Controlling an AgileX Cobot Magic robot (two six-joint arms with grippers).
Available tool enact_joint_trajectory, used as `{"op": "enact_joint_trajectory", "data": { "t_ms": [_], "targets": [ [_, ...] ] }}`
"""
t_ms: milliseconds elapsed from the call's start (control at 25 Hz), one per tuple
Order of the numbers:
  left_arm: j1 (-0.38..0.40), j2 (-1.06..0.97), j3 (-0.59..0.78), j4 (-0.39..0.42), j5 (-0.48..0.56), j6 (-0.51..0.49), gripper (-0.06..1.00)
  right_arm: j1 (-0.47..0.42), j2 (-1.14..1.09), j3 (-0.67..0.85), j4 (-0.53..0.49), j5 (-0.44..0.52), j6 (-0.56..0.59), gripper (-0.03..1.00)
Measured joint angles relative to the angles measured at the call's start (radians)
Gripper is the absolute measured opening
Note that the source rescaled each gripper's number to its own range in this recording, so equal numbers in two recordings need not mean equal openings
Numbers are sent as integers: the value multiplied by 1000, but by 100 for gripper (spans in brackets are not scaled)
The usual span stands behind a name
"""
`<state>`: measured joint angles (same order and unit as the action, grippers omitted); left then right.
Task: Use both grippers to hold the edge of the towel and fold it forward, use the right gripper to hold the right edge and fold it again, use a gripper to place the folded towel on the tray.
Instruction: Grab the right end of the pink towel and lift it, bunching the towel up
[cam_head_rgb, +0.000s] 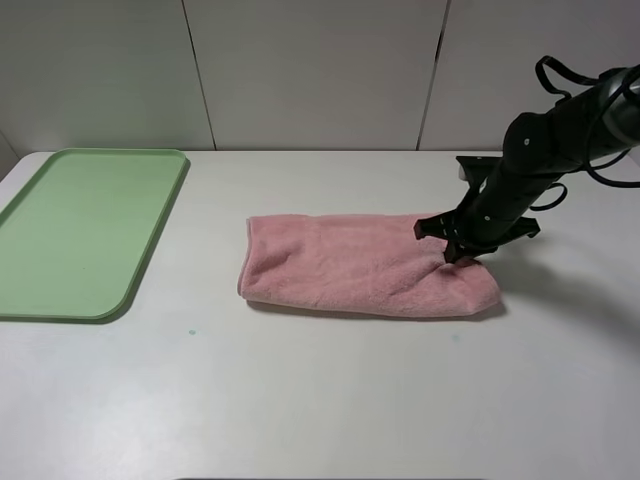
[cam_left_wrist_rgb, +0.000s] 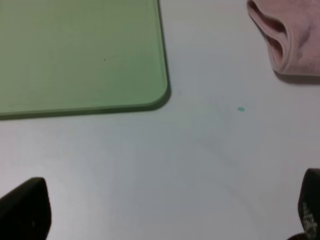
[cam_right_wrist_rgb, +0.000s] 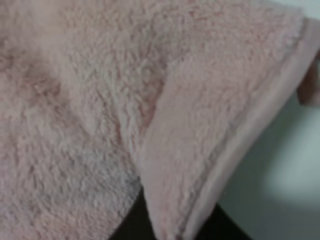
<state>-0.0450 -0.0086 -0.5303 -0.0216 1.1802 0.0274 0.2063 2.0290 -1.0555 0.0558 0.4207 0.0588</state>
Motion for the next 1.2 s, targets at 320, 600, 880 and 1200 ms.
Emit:
{"op": "enact_joint_trajectory", "data": {
  "t_ms": [320, 600, 880, 1200],
  "targets": [
    [0, 0, 0, 0, 0, 0, 100, 0, -4, -2, -46, 20, 1, 6],
    [0, 0, 0, 0, 0, 0, 100, -15, -78, 7, -218, 173, 73, 6],
    [0, 0, 0, 0, 0, 0, 100, -17, -200, 7, -254, 239, 76, 6],
    [0, 0, 0, 0, 0, 0, 100, -17, -294, 3, -284, 328, 76, 6]
  ]
}}
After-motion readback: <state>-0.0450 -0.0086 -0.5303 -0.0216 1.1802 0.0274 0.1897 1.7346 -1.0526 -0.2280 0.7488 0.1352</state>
